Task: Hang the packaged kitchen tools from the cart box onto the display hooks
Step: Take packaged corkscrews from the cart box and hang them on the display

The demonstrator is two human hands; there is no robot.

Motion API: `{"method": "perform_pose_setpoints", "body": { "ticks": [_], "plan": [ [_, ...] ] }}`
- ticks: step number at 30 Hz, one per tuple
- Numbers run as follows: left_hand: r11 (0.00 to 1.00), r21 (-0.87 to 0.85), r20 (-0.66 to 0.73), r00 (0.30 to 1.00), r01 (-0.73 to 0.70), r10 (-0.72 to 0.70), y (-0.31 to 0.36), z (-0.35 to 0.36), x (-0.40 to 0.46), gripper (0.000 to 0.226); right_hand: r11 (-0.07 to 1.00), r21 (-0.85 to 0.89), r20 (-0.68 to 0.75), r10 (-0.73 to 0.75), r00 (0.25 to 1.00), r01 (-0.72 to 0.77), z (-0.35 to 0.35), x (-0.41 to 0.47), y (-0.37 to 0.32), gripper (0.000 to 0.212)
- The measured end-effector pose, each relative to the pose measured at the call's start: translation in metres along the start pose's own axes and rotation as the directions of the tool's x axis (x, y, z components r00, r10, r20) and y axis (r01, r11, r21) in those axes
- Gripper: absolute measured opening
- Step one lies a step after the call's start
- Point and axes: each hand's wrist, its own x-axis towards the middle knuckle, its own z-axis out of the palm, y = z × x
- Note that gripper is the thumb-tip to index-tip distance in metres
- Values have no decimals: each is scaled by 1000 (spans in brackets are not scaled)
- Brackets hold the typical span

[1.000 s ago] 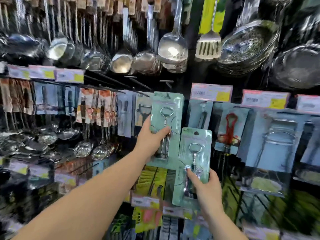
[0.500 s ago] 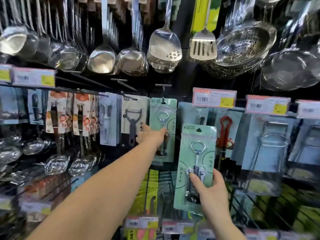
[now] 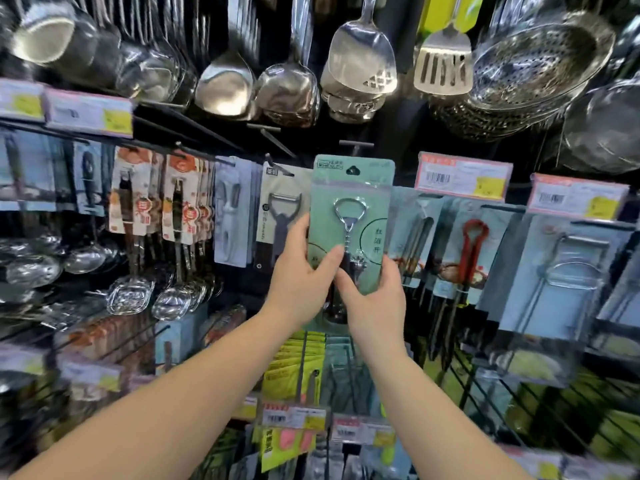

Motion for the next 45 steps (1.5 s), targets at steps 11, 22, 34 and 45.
{"method": "perform_pose_setpoints", "body": {
  "ticks": [11, 22, 34, 45],
  "plan": [
    [988, 132, 37, 995, 82, -88, -13, 2, 15, 64, 993, -27, 16, 115, 993, -115, 12, 12, 12, 42],
    [885, 435, -78, 986, 165, -146, -31, 4, -4, 57, 919, -346, -129, 150, 980, -187, 18, 9, 37, 64],
    [646, 754, 189, 905, 114, -380, -32, 63, -1, 62, 863, -355, -229, 292, 929, -359, -97, -35, 58, 37],
    [786, 611, 103, 975, 96, -199, 38, 222, -137, 48, 804, -435, -285, 303, 909, -405, -314, -89, 46, 41]
  ]
}}
